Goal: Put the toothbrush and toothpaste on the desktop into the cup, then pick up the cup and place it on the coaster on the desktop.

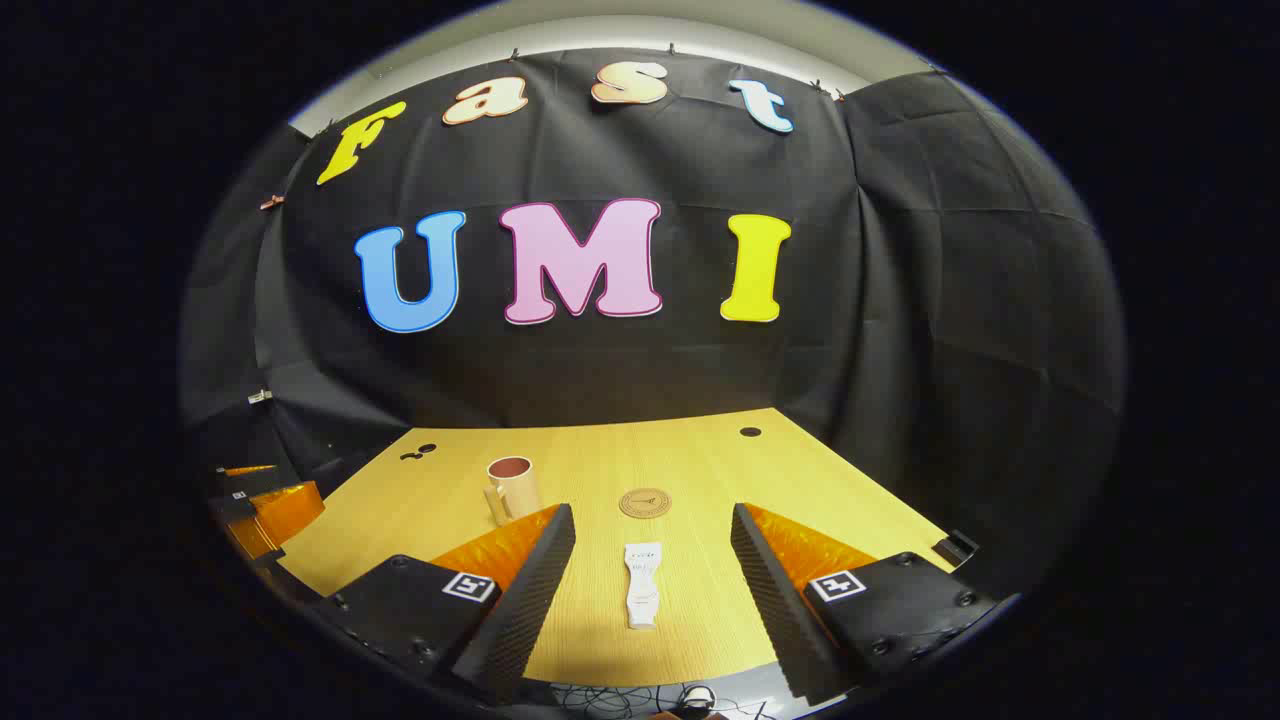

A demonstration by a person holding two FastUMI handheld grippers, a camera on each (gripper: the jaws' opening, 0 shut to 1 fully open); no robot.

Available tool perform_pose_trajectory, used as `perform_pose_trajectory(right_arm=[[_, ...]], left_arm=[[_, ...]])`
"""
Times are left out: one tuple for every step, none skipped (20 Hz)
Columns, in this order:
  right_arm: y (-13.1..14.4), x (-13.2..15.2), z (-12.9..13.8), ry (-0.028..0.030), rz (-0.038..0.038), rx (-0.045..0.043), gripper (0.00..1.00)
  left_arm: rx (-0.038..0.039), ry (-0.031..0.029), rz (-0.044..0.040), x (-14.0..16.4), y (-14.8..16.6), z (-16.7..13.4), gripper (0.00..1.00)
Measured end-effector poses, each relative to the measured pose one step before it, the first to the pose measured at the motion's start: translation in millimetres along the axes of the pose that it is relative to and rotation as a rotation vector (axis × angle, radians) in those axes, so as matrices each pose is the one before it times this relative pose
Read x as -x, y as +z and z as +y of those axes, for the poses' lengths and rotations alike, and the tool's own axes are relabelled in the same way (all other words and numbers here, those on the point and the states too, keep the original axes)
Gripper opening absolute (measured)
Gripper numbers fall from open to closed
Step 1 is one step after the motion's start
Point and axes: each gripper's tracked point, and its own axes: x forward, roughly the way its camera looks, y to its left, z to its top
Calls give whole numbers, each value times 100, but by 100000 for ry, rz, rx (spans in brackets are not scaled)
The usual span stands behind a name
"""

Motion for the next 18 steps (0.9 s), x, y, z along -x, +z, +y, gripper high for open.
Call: perform_pose_trajectory(right_arm=[[-202, -122, 54, 16, 472, -24, 97], [-125, -193, 62, 273, 352, 38, 97], [-238, -139, 144, 167, 551, 197, 97], [-124, -219, 64, 201, 706, 18, 96], [-149, -150, 134, 74, 711, -32, 96], [30, -250, -8, -101, 351, -132, 96], [20, -203, 204, 402, -134, -307, 97], [51, -280, 143, 259, 42, 141, 96], [-100, -357, -81, 3, 505, 500, 96], [-150, -293, -11, 72, 629, 212, 96], [-211, -261, 68, 291, 649, -65, 97], [-269, -335, 46, 190, 810, 32, 97], [-80, -253, -49, -124, 815, 496, 97], [-154, -255, -117, -360, 919, 1081, 97], [-201, -422, -79, 177, 891, 846, 97], [-172, -429, 5, 436, 987, 248, 97], [-239, -207, 171, 470, 1230, 151, 97], [-214, -422, 27, 492, 1363, 61, 97]], left_arm=[[-204, -96, 73, 2, -30, -25, 98], [-175, -64, -56, -49, 107, 24, 98], [-126, -103, -1, -79, -160, -54, 98], [-121, -133, 25, -111, 84, 7, 98], [-114, 5, -2, -105, -55, -27, 98], [-58, 0, -80, -113, 118, 13, 98], [-4, 61, 17, -210, -8, 34, 98], [158, 174, 359, -197, 40, 56, 98], [351, 149, 331, -203, -141, -30, 98], [409, 158, 291, -113, 34, 21, 98], [327, 209, 333, -143, -119, 18, 98], [212, 126, 483, -172, -20, -6, 98], [116, 180, 533, -227, -216, -61, 98], [97, 232, 668, -99, -116, 4, 98], [72, 220, 945, -281, -277, -43, 98], [201, 397, 772, -169, -154, -42, 98], [282, 382, 560, -170, -102, -8, 98], [294, 389, 498, -185, 28, 11, 98]])
